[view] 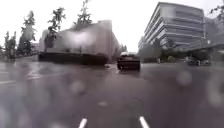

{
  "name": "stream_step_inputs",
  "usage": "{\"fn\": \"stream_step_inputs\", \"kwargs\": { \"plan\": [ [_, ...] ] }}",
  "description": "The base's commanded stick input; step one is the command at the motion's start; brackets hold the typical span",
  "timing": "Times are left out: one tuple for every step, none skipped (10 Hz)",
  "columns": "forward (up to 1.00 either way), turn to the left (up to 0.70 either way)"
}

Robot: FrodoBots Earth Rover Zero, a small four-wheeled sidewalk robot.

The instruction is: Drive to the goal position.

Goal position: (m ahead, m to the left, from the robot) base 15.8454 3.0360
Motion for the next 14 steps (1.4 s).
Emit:
{"fn": "stream_step_inputs", "kwargs": {
  "plan": [
    [0.7,0.0],
    [0.7,0.0],
    [0.7,0.0],
    [0.7,0.0],
    [0.7,0.08],
    [0.7,0.14],
    [0.7,0.14],
    [0.7,0.14],
    [0.7,0.14],
    [0.7,0.0],
    [0.7,0.0],
    [0.7,0.0],
    [0.7,0.0],
    [0.7,0.0]
  ]
}}
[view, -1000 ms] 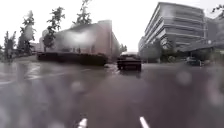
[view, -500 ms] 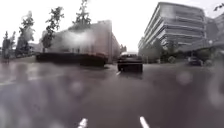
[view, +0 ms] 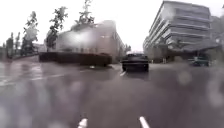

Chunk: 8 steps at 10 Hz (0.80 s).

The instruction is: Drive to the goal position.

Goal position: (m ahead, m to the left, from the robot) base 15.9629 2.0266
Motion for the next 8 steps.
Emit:
{"fn": "stream_step_inputs", "kwargs": {
  "plan": [
    [0.7,0.0],
    [0.7,0.0],
    [0.7,0.0],
    [0.7,0.0],
    [0.7,0.0],
    [0.7,0.0],
    [0.7,0.0],
    [0.7,0.0]
  ]
}}
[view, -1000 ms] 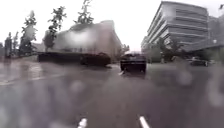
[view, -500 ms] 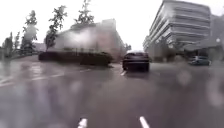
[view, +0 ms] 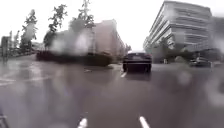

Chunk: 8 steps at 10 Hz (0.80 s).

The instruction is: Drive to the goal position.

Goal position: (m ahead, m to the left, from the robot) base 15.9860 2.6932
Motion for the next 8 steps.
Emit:
{"fn": "stream_step_inputs", "kwargs": {
  "plan": [
    [0.7,0.0],
    [0.7,0.0],
    [0.7,0.0],
    [0.7,0.0],
    [0.7,0.0],
    [0.7,0.0],
    [0.7,0.0],
    [0.7,0.0]
  ]
}}
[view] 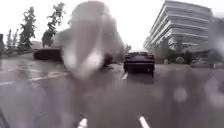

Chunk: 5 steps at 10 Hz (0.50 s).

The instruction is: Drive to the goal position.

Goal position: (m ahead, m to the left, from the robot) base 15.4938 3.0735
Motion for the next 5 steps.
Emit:
{"fn": "stream_step_inputs", "kwargs": {
  "plan": [
    [0.7,0.0],
    [0.7,0.0],
    [0.7,0.0],
    [0.7,0.0],
    [0.7,0.0]
  ]
}}
